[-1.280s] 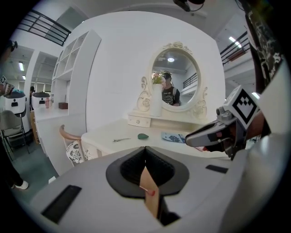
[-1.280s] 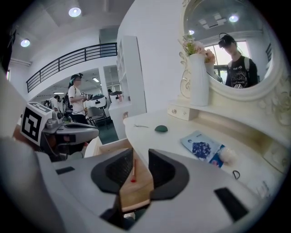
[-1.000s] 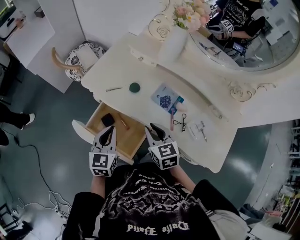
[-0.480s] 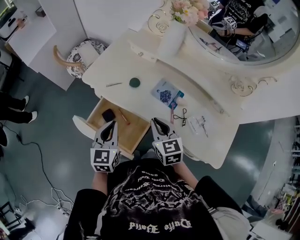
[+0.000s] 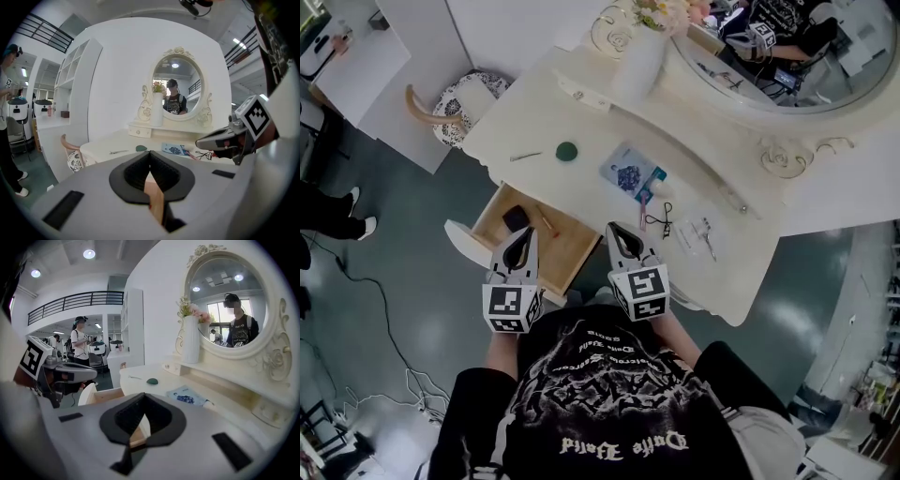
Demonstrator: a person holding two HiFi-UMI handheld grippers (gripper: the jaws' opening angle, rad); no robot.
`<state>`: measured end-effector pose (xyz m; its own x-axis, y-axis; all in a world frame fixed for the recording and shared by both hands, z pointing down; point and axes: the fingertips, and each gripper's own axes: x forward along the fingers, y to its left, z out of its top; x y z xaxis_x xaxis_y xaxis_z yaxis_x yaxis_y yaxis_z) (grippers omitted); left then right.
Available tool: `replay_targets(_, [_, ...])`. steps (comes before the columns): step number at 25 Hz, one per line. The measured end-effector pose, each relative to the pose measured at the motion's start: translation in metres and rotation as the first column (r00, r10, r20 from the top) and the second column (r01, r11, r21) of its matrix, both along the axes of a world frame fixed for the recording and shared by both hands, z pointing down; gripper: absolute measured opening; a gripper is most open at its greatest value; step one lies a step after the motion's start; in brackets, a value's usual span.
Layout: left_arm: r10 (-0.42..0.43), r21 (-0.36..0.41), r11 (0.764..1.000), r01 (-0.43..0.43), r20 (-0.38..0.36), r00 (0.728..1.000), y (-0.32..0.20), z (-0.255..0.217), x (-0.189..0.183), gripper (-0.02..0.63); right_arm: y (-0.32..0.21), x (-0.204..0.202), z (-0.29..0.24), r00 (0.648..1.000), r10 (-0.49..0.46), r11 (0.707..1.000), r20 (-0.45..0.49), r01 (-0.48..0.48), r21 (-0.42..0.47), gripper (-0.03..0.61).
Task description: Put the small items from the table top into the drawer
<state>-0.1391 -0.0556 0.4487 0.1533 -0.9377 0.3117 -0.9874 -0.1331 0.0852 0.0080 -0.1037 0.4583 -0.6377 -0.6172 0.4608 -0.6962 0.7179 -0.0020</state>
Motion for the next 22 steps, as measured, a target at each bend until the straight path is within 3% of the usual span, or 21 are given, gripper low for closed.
replay_targets(22, [-0.003,-0.010,1.000,0.003,0.009,1.000,0.008,0.001,0.017,0.015,0.008,0.017,-0.001,1.000,-0.019,1.000,-0.010,0.019,0.023,0.009])
